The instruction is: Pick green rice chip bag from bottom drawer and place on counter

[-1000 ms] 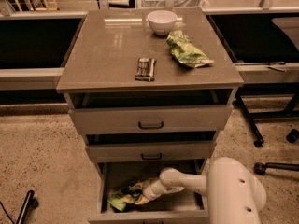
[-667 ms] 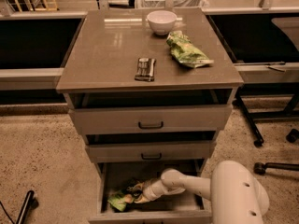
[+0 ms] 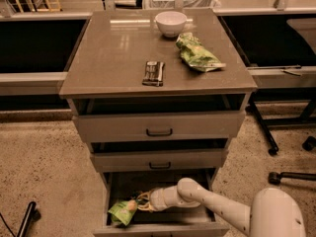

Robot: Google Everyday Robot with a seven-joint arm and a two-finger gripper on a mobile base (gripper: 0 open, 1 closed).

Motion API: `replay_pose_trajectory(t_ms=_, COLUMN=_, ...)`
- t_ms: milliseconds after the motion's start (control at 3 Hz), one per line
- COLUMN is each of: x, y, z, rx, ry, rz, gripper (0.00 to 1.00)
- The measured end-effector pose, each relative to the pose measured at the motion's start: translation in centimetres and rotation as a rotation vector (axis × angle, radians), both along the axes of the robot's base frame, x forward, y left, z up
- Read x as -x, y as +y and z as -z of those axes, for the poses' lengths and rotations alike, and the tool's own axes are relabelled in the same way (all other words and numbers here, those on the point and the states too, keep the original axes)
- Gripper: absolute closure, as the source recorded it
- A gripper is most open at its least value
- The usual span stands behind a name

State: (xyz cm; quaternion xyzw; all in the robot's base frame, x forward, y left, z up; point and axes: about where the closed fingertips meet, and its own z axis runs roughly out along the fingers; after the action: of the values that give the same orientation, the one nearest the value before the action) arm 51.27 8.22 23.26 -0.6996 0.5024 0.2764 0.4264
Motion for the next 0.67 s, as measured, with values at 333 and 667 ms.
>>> replay_pose_trajectory(t_ms=333, x=1.5, y=1.4, z=-6.3, rx=-0.001, ry=-0.11, rz=-0.085, gripper=1.0)
replay_pose_trajectory(t_ms=667, x=3.3, y=3.2, z=-16.7, rx=0.039, ry=-0.253, rz=-0.184, gripper=1.0)
